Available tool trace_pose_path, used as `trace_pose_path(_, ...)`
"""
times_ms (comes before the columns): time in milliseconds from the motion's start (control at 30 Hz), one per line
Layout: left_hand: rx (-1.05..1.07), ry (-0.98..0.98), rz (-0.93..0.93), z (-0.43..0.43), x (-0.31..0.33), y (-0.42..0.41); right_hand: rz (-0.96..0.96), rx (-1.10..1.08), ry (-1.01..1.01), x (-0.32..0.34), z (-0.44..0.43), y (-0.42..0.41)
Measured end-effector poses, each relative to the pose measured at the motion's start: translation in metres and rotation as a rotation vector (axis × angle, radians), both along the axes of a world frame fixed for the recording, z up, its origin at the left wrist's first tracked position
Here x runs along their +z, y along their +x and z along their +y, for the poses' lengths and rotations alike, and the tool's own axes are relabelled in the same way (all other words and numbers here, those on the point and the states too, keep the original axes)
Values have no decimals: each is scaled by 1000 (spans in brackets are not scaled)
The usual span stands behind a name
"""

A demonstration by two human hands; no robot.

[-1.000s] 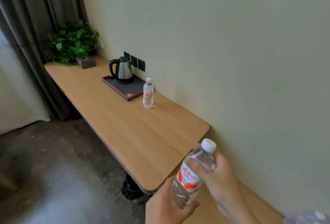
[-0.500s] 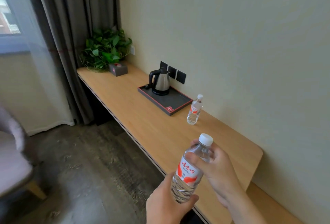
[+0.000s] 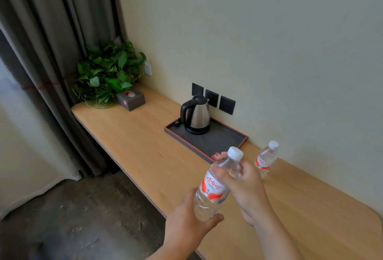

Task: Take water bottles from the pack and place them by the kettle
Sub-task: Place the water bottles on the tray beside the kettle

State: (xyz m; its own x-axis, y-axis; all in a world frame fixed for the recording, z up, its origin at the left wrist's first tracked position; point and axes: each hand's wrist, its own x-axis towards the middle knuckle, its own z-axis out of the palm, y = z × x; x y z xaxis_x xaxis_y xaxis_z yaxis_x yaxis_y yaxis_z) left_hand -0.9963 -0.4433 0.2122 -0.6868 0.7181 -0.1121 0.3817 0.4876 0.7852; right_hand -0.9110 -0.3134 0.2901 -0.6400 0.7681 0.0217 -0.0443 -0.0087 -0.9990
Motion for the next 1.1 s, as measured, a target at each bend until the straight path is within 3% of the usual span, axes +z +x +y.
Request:
trace_pose_path(233, -224, 154, -91, 76, 3, -107, -47, -76, 50, 17, 71, -91)
trace_pose_path(600, -577, 189, -219, 216, -39, -264, -273, -357, 48, -10, 171, -206)
trace_pose_path(900, -533, 170, -252, 331, -95, -301, -485, -443, 168, -49, 256, -258)
trace_pose_path(1100, -450, 215, -308, 385, -142, -292, -517, -435, 227, -91, 306, -268)
